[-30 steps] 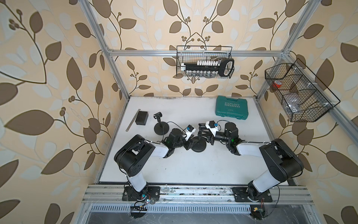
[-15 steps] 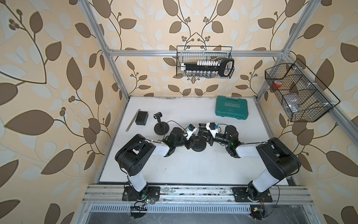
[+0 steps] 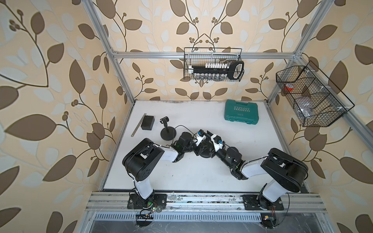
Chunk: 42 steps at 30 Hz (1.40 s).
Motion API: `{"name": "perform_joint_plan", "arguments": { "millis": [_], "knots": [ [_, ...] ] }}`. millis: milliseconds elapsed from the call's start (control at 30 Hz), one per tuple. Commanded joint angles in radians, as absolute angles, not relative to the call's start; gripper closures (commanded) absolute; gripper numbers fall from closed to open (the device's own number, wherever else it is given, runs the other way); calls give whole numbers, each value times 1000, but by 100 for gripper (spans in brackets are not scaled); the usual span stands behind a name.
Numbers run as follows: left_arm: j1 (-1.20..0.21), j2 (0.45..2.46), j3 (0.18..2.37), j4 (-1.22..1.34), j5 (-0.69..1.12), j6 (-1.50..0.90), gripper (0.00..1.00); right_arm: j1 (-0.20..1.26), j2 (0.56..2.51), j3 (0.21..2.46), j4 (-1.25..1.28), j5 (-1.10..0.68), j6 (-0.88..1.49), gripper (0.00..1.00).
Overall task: Assemble a microphone stand
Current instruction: Screw the microphone stand pole into the microphone stand base.
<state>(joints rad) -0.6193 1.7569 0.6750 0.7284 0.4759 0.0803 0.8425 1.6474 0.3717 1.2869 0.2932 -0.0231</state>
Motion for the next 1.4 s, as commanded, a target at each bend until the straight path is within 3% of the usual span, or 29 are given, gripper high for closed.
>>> {"name": "perform_joint_plan", "arguments": {
  "millis": [0,233,367,600,833,1033,1367],
  "knots": [
    [-607,1767,728,788,426,89,71,913,1700,341,1202,513,17,100],
    [-609,1787,745,795,428,97,84,913,1693,344,1179,459,28,99],
    [-611,1812,747,804,423,105,91,874,1672,343,1166,334,25,86],
    [-625,1803,764,730,396,162,95,740,1484,320,1000,-10,-21,53],
    [-641,1795,761,685,382,166,96,513,1287,329,726,-378,-45,35],
    [-643,1813,733,720,384,99,96,381,1296,374,669,-545,-53,37],
    [-643,1835,762,683,402,67,95,358,1462,511,687,-687,-137,40]
  ]
}}
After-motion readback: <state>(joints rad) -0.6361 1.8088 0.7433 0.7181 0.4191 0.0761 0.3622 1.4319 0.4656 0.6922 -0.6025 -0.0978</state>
